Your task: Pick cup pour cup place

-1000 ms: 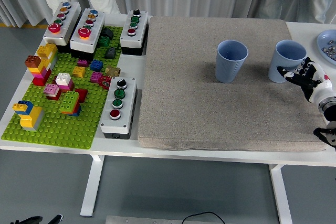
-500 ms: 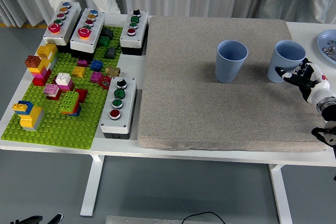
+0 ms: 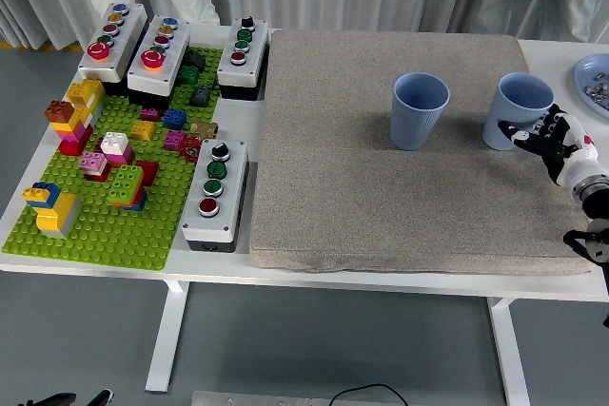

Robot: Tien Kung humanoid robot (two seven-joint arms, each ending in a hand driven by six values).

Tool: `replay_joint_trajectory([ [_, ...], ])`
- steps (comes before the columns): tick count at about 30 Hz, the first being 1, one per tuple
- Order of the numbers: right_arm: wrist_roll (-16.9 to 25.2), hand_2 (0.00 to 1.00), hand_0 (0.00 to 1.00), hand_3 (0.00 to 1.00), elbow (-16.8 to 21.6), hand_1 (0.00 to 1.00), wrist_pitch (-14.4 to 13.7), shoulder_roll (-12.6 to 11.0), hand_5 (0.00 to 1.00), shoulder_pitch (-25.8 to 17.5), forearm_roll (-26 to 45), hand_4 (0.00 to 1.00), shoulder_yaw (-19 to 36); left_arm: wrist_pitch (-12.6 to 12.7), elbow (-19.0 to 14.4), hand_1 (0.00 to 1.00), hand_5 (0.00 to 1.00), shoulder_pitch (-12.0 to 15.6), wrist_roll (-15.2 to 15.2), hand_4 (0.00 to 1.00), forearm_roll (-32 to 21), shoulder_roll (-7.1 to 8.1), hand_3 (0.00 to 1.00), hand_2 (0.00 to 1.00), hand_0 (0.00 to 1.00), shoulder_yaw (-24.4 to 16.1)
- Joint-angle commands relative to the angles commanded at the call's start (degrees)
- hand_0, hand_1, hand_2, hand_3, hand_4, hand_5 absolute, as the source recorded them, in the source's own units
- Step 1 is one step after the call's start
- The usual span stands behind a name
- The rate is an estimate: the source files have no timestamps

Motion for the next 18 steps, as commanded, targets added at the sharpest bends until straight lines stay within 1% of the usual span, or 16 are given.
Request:
replay_joint_trajectory([
  [11,-0.1,0.662,0.825,0.718,0.9,0.725,-0.2,0.2,0.132,-0.6,0.1,0.756,-0.2,0.0,0.0,0.808,0.908,0.2,0.1,0.527,0.2,0.17,0.666,0.832,0.764,-0.1],
  [17,-0.2,0.662,0.825,0.718,1.9,0.725,-0.2,-0.2,0.132,-0.6,-0.5,0.756,0.5,0.0,0.0,0.808,0.908,0.1,0.0,0.527,0.1,0.21,0.666,0.832,0.764,-0.1],
  [18,-0.2,0.666,0.82,0.715,2.2,0.727,-0.1,-0.4,0.145,-0.6,-0.8,0.761,0.6,0.0,0.0,0.807,0.909,0.1,0.0,0.527,0.1,0.21,0.666,0.832,0.764,-0.2],
])
